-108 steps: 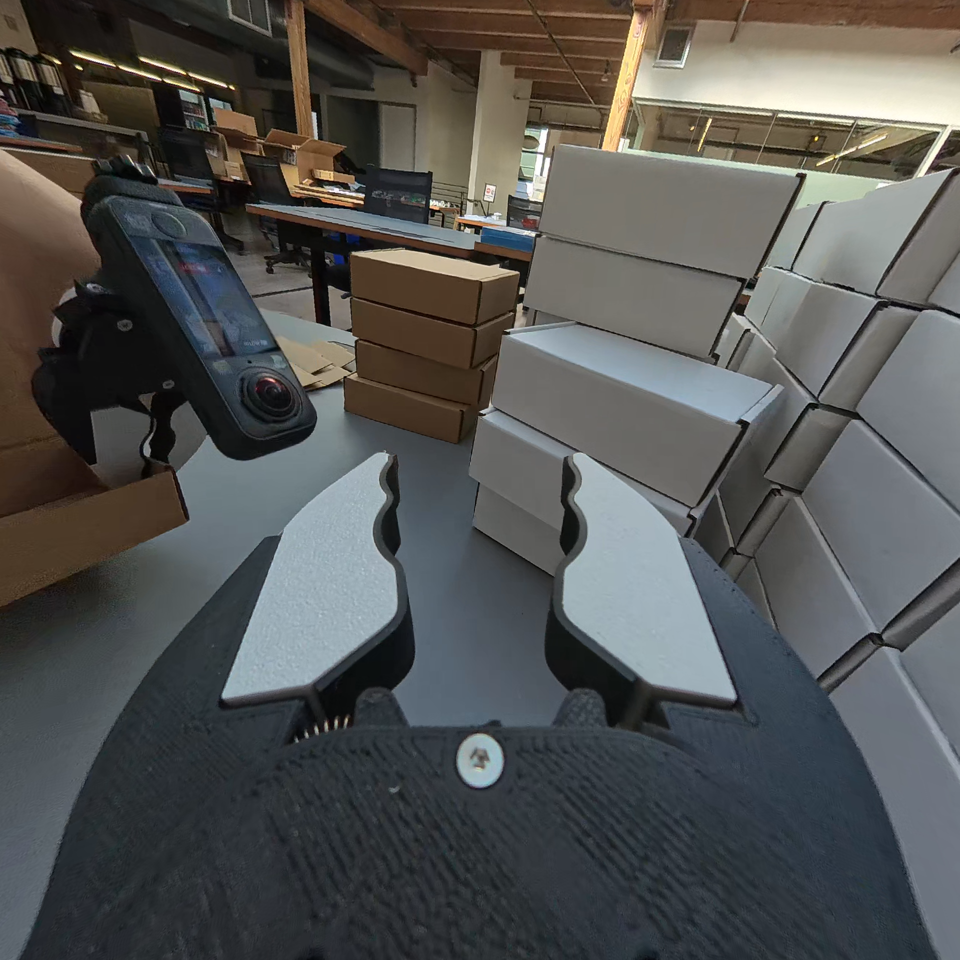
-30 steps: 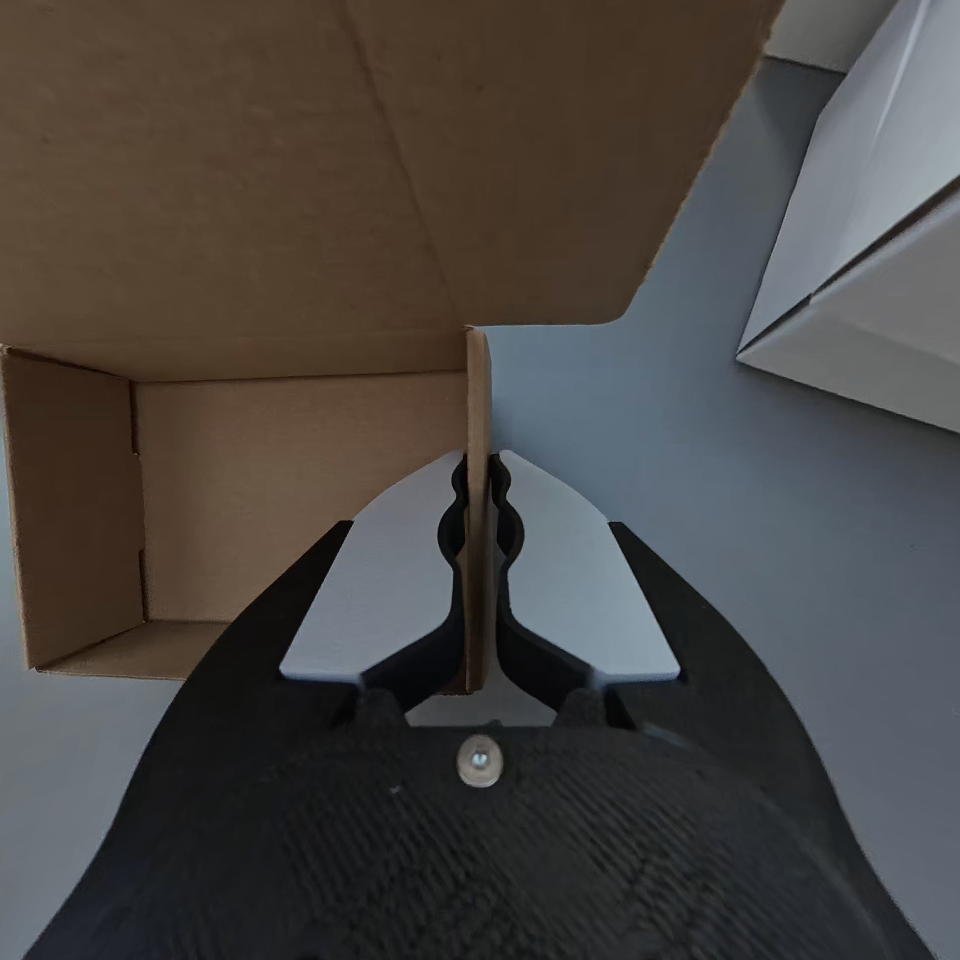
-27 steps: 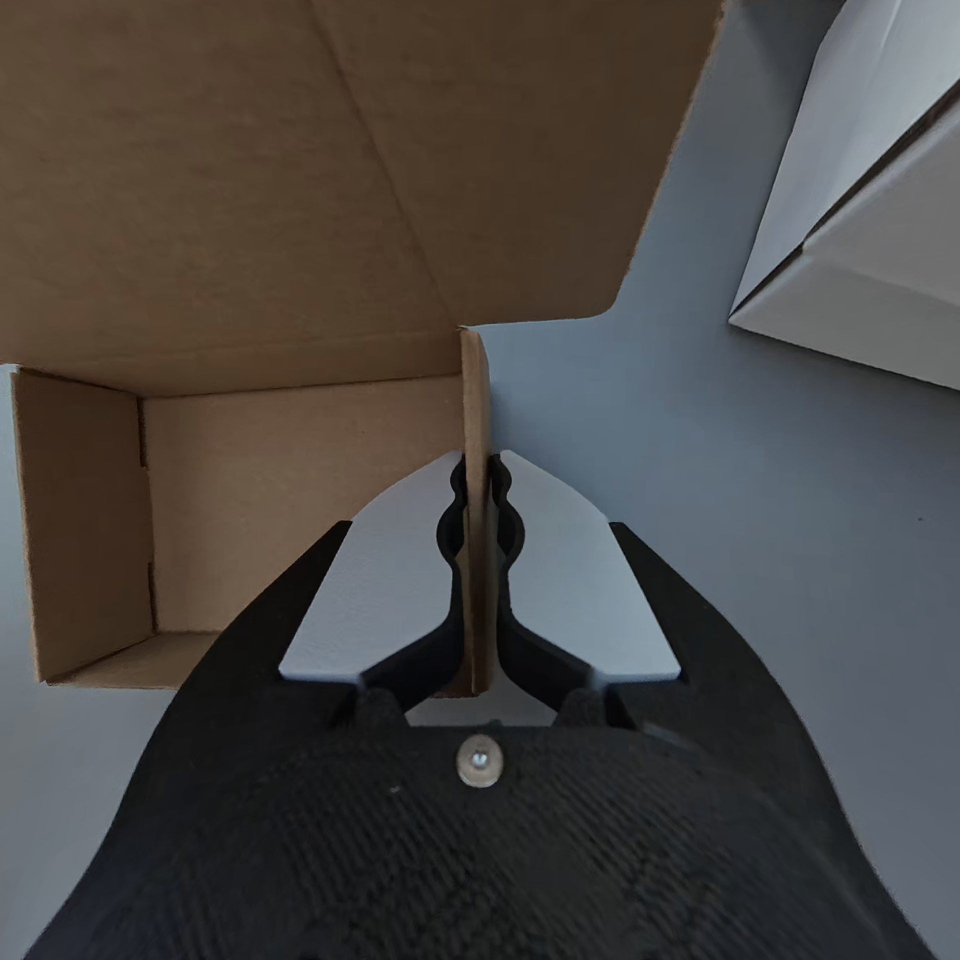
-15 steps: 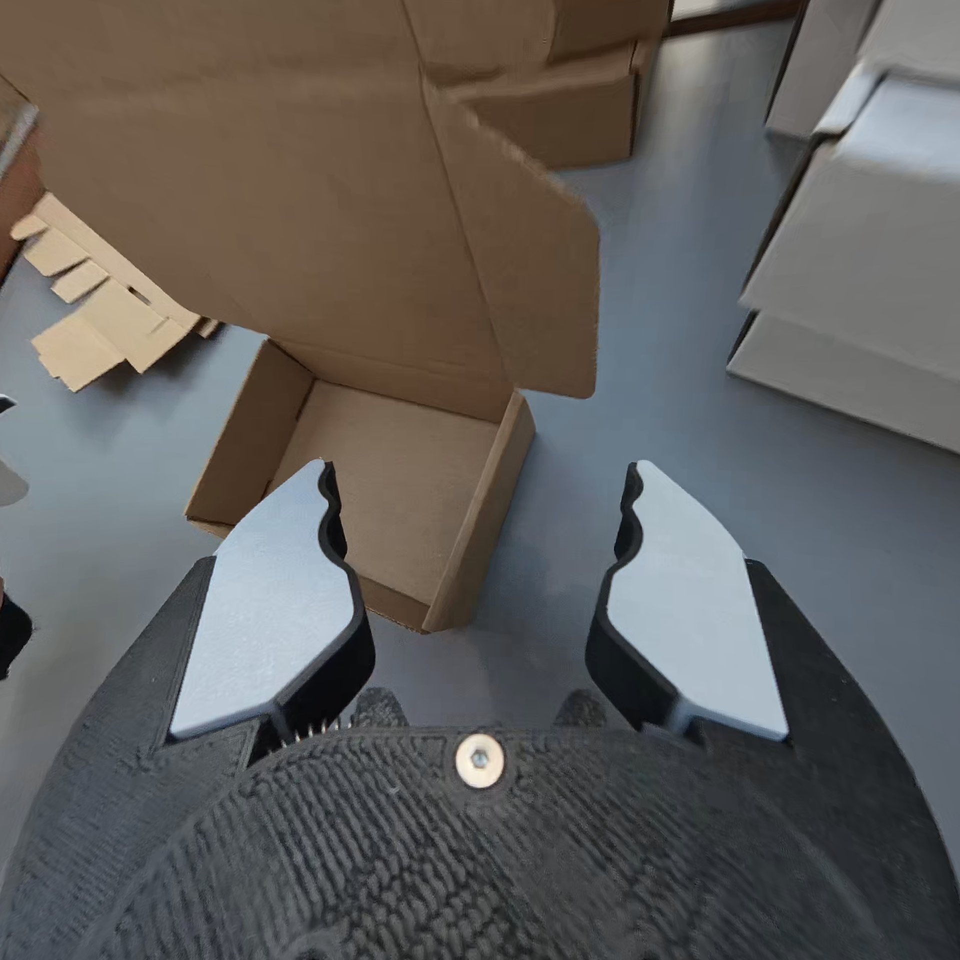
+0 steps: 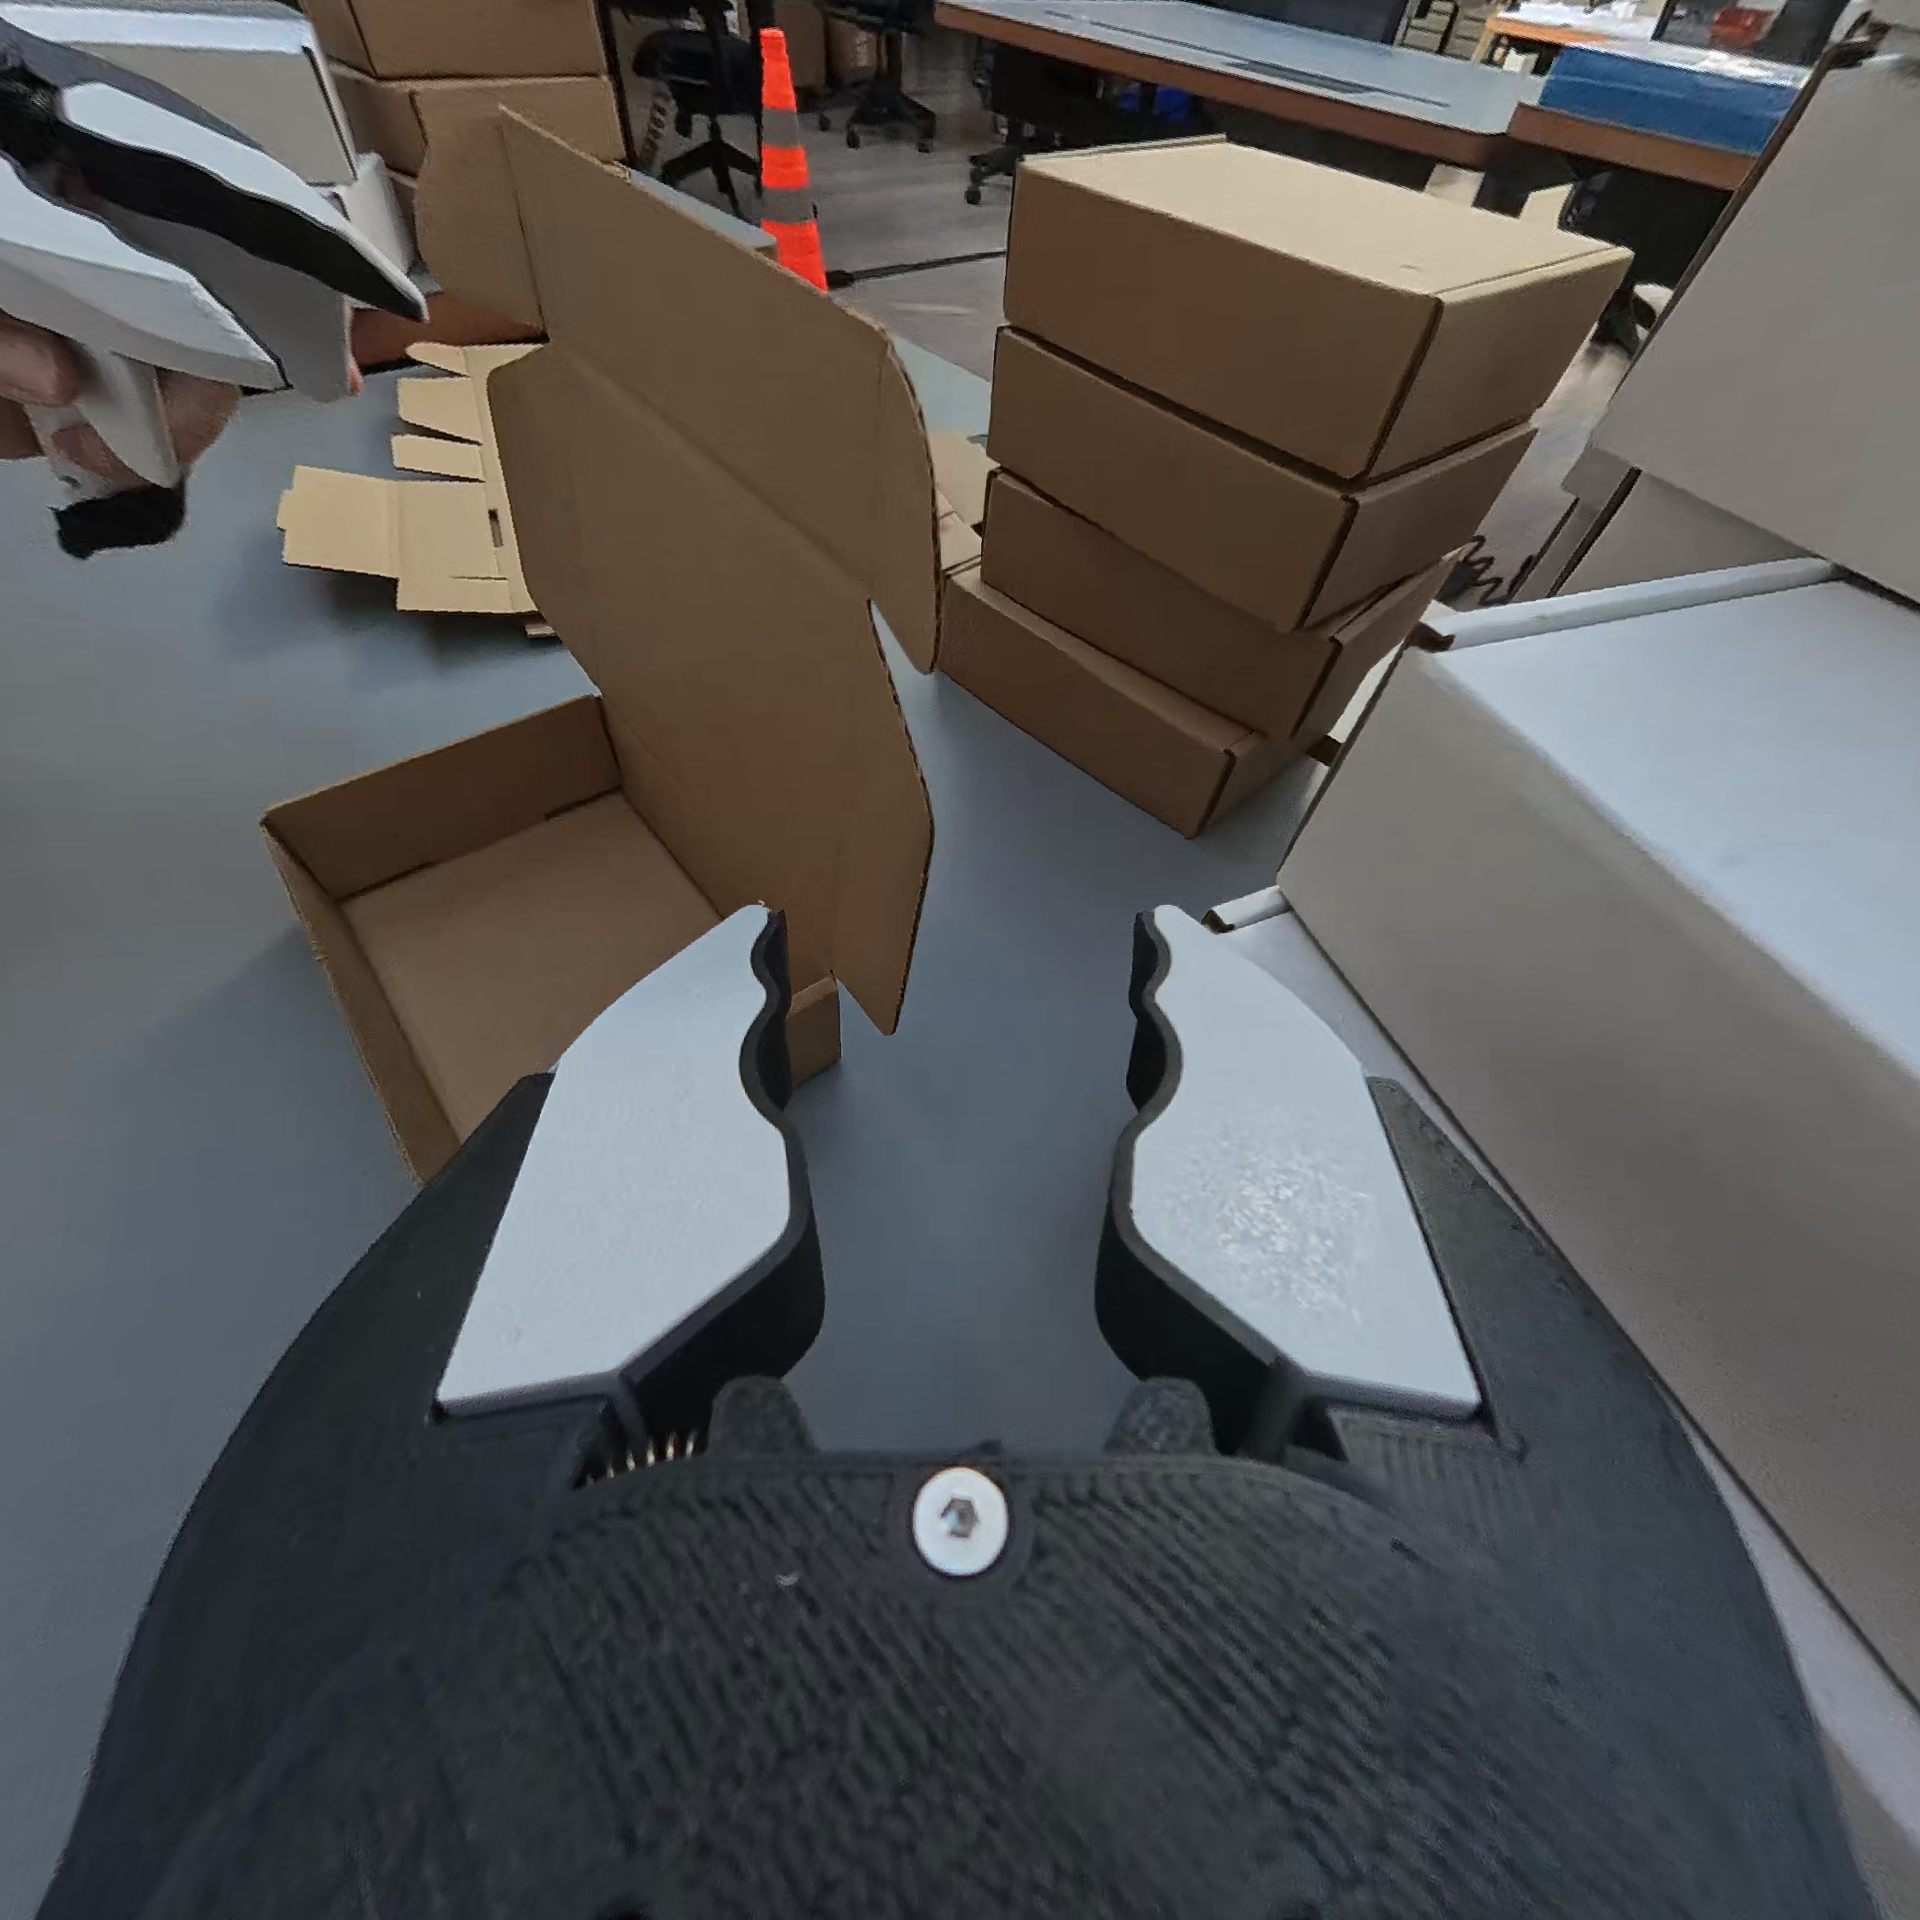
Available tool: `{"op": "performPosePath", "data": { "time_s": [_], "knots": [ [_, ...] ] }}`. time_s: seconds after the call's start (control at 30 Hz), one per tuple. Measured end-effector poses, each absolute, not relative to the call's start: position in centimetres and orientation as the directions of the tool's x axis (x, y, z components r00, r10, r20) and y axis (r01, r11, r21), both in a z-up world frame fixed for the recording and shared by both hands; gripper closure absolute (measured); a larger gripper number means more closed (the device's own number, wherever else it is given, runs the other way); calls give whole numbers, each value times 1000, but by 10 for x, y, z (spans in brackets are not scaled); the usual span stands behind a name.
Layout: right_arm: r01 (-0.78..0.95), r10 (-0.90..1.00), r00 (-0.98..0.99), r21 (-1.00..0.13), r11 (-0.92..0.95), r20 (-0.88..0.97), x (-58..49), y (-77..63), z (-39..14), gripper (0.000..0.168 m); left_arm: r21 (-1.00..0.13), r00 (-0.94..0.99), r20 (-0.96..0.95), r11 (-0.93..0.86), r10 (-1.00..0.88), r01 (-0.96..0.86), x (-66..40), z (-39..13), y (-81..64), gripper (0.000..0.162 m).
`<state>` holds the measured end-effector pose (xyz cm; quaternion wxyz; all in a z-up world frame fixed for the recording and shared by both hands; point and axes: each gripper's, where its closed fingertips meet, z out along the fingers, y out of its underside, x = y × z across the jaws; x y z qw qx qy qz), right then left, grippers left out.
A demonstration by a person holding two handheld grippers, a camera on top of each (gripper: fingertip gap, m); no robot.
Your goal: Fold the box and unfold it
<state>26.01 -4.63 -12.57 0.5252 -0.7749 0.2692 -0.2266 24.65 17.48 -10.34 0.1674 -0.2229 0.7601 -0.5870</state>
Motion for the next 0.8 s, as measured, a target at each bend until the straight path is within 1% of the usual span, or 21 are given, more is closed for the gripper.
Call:
{"op": "performPosePath", "data": {
  "time_s": [0.13,0.27,0.3,0.37,0.43,0.53,0.63,0.7,0.8],
  "knots": [
    [-134,-583,811,-955,-264,47,265,-44,-117,118,-943,-876,10,287,-482,-169,263,-116,166,114],
    [-105,-518,854,-957,-272,54,265,-40,-118,134,-931,-902,30,316,-431,-183,274,-125,157,121],
    [-98,-510,858,-957,-272,57,265,-39,-117,136,-931,-909,43,313,-414,-187,275,-125,155,124],
    [-90,-472,880,-957,-274,52,263,-35,-117,140,-932,-923,65,307,-379,-192,275,-124,151,125],
    [-88,-460,886,-955,-284,56,265,-31,-119,140,-933,-929,71,305,-364,-191,276,-123,150,128],
    [-79,-449,890,-947,-311,73,268,-27,-122,144,-931,-936,81,309,-344,-194,277,-123,150,136],
    [-69,-423,903,-948,-311,73,266,-22,-122,162,-923,-943,88,329,-320,-198,274,-126,150,148],
    [-66,-415,907,-950,-306,71,265,-20,-122,164,-923,-945,70,339,-319,-183,273,-127,150,158],
    [-79,-437,897,-947,-311,69,265,-19,-121,166,-928,-938,17,344,-347,-145,274,-125,149,161]
  ]
}}
